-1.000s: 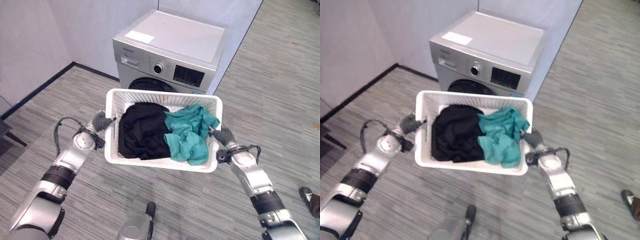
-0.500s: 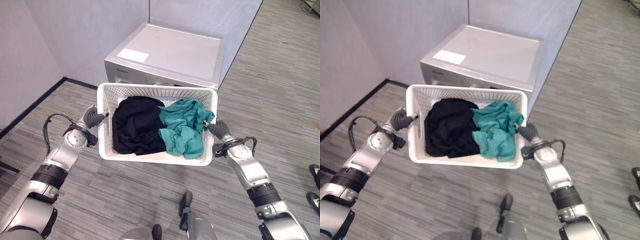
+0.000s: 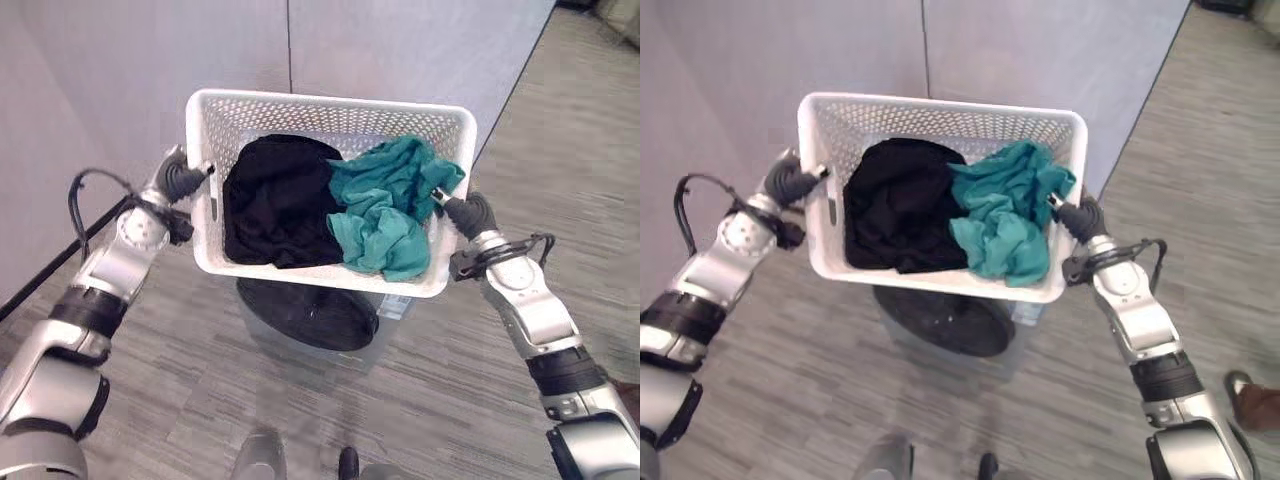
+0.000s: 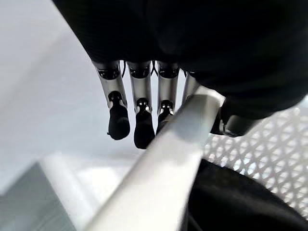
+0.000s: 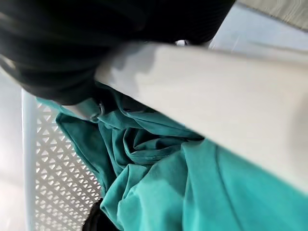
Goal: Grab the laundry basket,head to the washer,open it,put in the laundry and shut it.
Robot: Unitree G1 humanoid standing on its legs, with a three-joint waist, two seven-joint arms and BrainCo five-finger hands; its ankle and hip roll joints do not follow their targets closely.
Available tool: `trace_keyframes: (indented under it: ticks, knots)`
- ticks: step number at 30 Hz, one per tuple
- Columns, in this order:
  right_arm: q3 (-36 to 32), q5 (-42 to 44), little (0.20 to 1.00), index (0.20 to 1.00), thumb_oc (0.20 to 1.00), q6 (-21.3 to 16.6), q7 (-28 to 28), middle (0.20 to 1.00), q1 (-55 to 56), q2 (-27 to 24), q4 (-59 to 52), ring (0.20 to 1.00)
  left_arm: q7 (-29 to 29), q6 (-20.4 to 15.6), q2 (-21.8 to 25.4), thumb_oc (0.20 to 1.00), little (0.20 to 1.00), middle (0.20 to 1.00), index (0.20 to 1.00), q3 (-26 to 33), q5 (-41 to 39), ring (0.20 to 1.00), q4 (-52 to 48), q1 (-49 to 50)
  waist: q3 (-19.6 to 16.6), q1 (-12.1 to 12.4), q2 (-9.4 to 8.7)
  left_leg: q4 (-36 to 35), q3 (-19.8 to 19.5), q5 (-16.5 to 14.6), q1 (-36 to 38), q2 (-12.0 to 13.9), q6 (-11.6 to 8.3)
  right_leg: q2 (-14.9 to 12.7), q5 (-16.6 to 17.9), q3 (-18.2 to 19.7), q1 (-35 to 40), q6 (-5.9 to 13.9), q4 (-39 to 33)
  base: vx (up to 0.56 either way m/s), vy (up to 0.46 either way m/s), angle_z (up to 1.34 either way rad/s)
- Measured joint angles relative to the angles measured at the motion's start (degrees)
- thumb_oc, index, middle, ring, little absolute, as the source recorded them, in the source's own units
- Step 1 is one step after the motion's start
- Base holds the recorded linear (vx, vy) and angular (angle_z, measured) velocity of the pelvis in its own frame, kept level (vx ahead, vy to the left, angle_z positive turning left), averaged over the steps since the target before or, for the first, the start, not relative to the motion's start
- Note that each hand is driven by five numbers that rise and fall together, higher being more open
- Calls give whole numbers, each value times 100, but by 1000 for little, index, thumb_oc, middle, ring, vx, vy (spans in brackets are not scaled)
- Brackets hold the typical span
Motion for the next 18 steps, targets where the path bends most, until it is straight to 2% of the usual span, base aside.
trace_keyframes:
  ticks: [1, 2, 3, 4, 5, 6, 7, 8, 9, 10, 11, 12, 13, 14, 18]
  knots:
    - [-15, 34, 200, 200, 200, -51, -59, 200, -122, 24, 110, 200, 12, -85, 48, 200, 200, 200, 200, -215, -3, 200, 130, -337, 1, 1, 75, -463, -260, 35, -51, 63, -50, -42, -41, 103, 24, 92, 5, 149, 113, -70]
    - [-10, 31, 200, 200, 200, -51, -95, 200, -121, 13, 133, 200, 24, -104, 46, 200, 200, 200, 200, -336, -5, 200, 205, -461, -29, -1, 136, -284, -216, -38, -111, 27, 69, -97, -93, 157, 75, 215, 17, 172, 180, -77]
    - [-8, 29, 200, 200, 200, -51, -115, 200, -108, -180, 86, 200, 26, -105, -27, 200, 200, 200, 200, -353, -7, 200, 208, -475, -150, -35, 540, -150, 79, -492, -80, 73, 663, -5, -239, 210, 152, 468, 54, 128, 143, -60]
    - [-82, 16, 200, 200, 200, -73, -131, 200, -61, -184, 78, 200, 33, -148, -69, 200, 200, 200, 200, -374, -9, 200, 220, -504, -141, 7, 599, -51, 76, -144, -104, 21, 430, -83, -315, 248, 162, 594, 124, 154, 166, -60]
    - [-114, 3, 200, 200, 200, -73, -143, 200, -29, -176, 93, 200, 35, -143, -118, 200, 200, 200, 200, -373, -13, 200, 201, -512, -177, 69, 544, -75, 154, -51, -59, -92, 281, -278, -488, 216, 42, 691, 390, 109, 120, -53]
    - [-116, -41, 200, 200, 200, -73, -140, 200, -33, -182, 107, 200, 34, -142, -117, 200, 200, 200, 200, -375, -18, 200, 204, -510, -184, 135, 532, -168, 160, 44, -14, -176, 128, -329, -636, 177, -159, 800, 784, 108, 119, -50]
    - [-85, -67, 200, 200, 200, -70, -125, 200, -8, -159, 131, 200, 24, -132, -121, 200, 200, 200, 200, -446, -36, 200, 250, -510, -199, 188, 499, -320, 277, 64, 29, -332, 93, -336, -768, 88, -195, 791, 841, 186, 184, 2]
    - [-47, -133, 200, 200, 200, -69, -68, 200, 1, -150, 187, 200, 16, -116, -151, 200, 200, 200, 200, -540, -49, 200, 349, -516, -255, 33, 311, -503, 449, 188, 103, -585, 210, -531, -764, 137, 45, 658, 324, 143, 135, 23]
    - [-66, -130, 200, 200, 200, -67, 7, 200, -36, -125, 267, 200, 13, -127, -120, 200, 200, 200, 200, -637, -50, 200, 463, -559, -240, 21, 180, -70, 415, 251, 65, -801, 503, -838, -656, 16, 74, 769, 270, 183, 178, -12]
    - [47, -138, 200, 200, 200, -67, 61, 200, -127, -110, 351, 200, 12, -134, -78, 200, 200, 200, 200, -789, -48, 200, 578, -557, -276, 196, 216, 470, 358, 240, 207, -855, 695, -1011, -632, 43, 60, 803, 278, 98, 87, -72]
    - [172, -140, 200, 200, 200, -61, 85, 200, -162, -188, 416, 200, -12, -120, -87, 200, 200, 200, 200, -850, -41, 200, 636, -558, -402, 274, 403, 435, 323, 121, 411, -758, 645, -899, -651, 61, 138, 906, 196, 133, 110, -65]
    - [197, -144, 200, 200, 200, -69, 76, 200, -132, -163, 462, 200, -21, -157, -103, 200, 200, 200, 200, -838, -35, 200, 709, -628, -408, 193, 270, 336, 372, 205, 435, -852, 455, -1018, -618, 124, 250, 1037, 112, 134, 89, -8]
    - [241, -144, 200, 200, 200, -87, 45, 200, -156, -167, 664, 200, -34, -187, -115, 200, 200, 200, 200, -944, -30, 200, 740, -731, -457, 118, 182, 180, 390, 221, 497, -963, 480, -1127, -660, 243, 206, 1066, 65, 156, 91, -3]
    - [352, -143, 200, 200, 200, -109, 147, 200, -405, -169, 1047, 200, -52, -247, -104, 200, 200, 200, 200, -1128, -39, 200, 874, -809, -502, 166, 108, 137, 497, 240, 499, -980, 511, -1120, -645, 209, 85, 1109, 57, 120, 67, -21]
    - [710, -140, 200, 200, 200, -107, 318, 200, -950, -171, 1699, 200, -107, -252, -148, 200, 200, 200, 200, -1377, -58, 200, 1219, -836, -531, 189, 61, -32, 545, 241, 480, -959, 513, -1068, -640, 227, -39, 1118, 80, 71, 44, -13]
